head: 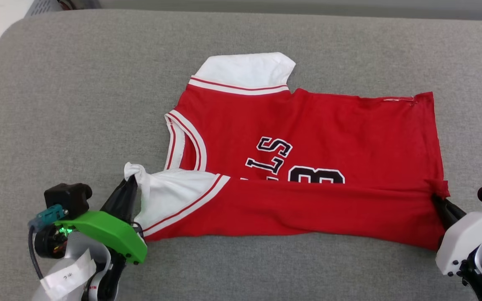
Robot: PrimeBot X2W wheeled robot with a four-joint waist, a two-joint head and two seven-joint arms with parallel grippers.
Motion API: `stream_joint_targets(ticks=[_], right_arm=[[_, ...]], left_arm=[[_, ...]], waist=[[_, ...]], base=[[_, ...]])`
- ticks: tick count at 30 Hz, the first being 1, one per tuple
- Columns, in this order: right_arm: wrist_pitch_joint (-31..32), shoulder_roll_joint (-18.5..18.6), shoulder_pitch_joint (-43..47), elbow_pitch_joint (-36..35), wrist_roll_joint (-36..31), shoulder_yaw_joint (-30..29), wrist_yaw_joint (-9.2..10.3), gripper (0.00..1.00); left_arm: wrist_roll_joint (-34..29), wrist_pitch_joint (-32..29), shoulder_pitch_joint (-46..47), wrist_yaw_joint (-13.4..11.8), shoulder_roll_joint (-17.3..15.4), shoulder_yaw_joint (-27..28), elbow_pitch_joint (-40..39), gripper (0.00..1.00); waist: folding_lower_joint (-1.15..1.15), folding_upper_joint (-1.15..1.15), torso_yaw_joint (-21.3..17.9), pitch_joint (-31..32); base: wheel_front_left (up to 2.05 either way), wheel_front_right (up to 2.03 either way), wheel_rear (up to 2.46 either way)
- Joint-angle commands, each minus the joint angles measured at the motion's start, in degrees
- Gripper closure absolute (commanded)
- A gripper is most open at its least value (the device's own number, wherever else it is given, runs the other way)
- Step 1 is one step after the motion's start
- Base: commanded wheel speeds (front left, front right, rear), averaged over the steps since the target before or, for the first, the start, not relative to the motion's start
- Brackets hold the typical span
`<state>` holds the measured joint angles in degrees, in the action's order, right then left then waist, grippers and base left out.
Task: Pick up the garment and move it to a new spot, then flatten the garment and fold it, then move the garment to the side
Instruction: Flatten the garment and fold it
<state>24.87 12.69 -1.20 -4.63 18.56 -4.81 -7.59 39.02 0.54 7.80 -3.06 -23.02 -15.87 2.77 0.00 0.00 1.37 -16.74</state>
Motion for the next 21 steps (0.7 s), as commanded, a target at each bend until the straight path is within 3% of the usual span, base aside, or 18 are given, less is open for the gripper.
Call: stream_joint_targets(ticks=[1,12,13,14,15,16,17,21], right_arm=[[-0.6,0.5,-1.3,1.6,-0.3,0.1,0.1,1.0],[-3.3,0.4,-4.4,11.5,0.2,1.9,0.1,1.0],[-3.8,0.4,-4.6,12.0,0.2,2.1,0.1,0.76],[-4.4,0.2,-4.8,12.6,0.4,2.1,0.1,0.56],[-4.8,-0.1,-4.8,13.0,0.8,2.0,0.1,0.16],[-5.9,-0.3,-4.9,13.1,1.0,2.0,0.1,0.0],[-7.2,-0.4,-4.9,12.9,1.2,1.9,0.1,0.0],[-13.1,-0.6,-4.3,11.6,1.1,0.9,0.1,0.0]], left_arm=[[-0.1,0.3,2.0,0.8,0.5,-0.4,1.7,1.0],[1.9,-4.0,6.0,5.6,2.3,-4.7,12.9,1.0],[2.0,-4.1,6.2,5.7,2.4,-4.8,13.5,1.0],[2.3,-4.3,6.3,5.6,2.6,-4.7,14.2,0.9],[2.6,-4.5,6.4,5.6,2.8,-4.8,14.7,0.54],[2.8,-4.8,6.5,5.7,3.0,-5.0,15.2,0.25],[2.9,-4.9,6.6,5.7,3.0,-4.9,15.5,0.0],[2.8,-2.9,6.9,4.4,2.8,-3.5,16.0,0.0]], waist=[[0.0,0.0,-0.3,-2.7],[0.0,0.0,-0.2,-3.1],[0.0,0.0,-0.2,-2.9],[0.0,0.0,-0.2,-2.5],[0.0,0.0,-0.1,-2.2],[0.0,0.0,-0.1,-1.7],[0.0,0.0,0.0,-1.4],[0.0,0.0,0.1,0.8]], base=[[0.0,0.0,0.0],[0.0,0.0,0.0],[0.0,0.0,0.0],[0.0,0.0,0.0],[0.0,0.0,0.0],[0.0,0.0,0.0],[0.0,0.0,0.0],[0.0,0.0,0.0]])
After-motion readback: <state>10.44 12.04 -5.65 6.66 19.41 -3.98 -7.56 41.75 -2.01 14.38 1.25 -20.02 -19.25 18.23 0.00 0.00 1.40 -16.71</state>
